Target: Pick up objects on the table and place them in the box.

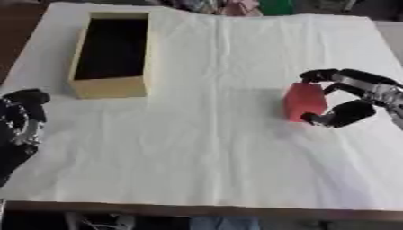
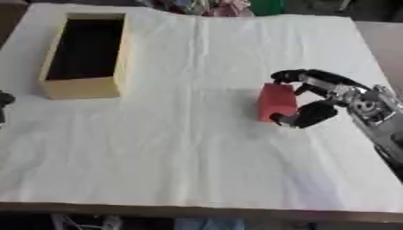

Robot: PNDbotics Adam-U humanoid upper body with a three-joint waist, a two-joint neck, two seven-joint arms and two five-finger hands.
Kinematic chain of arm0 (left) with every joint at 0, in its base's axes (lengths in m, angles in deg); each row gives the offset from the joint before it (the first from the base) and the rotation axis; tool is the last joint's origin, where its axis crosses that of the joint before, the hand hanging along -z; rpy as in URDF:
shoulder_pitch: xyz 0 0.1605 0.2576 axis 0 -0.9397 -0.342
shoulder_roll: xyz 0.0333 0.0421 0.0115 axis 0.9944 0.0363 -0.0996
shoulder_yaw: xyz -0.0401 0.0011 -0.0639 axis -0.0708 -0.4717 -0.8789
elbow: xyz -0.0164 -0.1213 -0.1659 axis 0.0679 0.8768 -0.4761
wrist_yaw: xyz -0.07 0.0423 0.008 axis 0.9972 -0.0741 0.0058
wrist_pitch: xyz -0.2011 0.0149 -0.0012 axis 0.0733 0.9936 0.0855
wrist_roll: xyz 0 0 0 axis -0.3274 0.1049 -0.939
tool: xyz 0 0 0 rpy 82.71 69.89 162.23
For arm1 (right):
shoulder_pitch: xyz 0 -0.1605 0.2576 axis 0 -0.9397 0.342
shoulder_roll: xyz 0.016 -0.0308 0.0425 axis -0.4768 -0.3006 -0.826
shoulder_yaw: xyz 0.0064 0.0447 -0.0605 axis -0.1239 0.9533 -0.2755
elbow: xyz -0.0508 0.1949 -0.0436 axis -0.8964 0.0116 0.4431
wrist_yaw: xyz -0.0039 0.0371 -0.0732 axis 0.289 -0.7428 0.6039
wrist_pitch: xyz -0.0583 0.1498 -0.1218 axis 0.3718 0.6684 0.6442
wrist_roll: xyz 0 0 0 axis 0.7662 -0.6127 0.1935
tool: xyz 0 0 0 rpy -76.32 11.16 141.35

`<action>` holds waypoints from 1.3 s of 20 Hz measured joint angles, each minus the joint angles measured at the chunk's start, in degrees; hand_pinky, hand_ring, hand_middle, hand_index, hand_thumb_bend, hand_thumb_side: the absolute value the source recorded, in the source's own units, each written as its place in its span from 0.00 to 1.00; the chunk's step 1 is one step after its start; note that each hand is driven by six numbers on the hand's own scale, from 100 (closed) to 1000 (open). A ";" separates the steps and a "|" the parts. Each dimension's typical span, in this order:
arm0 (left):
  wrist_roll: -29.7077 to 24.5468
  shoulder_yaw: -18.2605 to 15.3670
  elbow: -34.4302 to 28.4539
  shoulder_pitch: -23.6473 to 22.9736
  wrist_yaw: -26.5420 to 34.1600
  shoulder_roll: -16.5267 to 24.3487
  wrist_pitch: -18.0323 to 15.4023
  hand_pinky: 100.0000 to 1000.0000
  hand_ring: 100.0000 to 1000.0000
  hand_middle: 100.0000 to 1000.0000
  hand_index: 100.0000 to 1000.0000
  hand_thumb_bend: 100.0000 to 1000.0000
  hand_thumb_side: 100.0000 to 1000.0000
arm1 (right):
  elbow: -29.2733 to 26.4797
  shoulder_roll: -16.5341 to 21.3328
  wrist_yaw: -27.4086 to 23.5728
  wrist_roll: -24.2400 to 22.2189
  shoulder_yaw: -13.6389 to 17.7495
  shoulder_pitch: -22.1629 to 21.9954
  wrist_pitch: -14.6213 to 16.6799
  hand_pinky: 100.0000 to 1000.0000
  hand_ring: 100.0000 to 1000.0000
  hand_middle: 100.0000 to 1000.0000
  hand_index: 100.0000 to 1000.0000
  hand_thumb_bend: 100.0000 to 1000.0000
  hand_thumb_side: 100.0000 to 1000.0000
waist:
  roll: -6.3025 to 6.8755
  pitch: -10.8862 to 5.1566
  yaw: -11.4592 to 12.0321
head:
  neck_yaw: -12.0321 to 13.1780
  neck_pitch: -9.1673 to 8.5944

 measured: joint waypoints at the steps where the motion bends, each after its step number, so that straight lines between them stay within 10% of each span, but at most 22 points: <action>1: 0.00 0.00 0.00 0.00 0.00 0.00 0.00 1.00 0.80 0.65 0.74 0.00 0.16 | 0.10 -0.06 0.00 -0.04 0.00 0.00 0.04 0.83 1.00 0.89 1.00 0.27 0.15 | -0.01 0.00 0.00 | 0.00 0.00; 14: 0.00 0.00 0.01 0.00 0.00 0.00 0.00 1.00 0.81 0.65 0.74 0.00 0.16 | 1.44 -0.49 0.51 -0.09 0.02 -0.09 0.10 0.82 1.00 0.85 0.99 0.24 0.12 | 0.03 0.11 0.01 | -0.01 0.00; 26: 0.00 0.00 0.02 0.00 0.00 0.00 0.00 1.00 0.81 0.65 0.74 0.00 0.16 | 1.69 -0.90 2.98 2.79 0.15 -0.06 0.14 0.78 1.00 0.71 0.68 0.11 0.00 | 0.05 0.12 0.02 | -0.02 0.00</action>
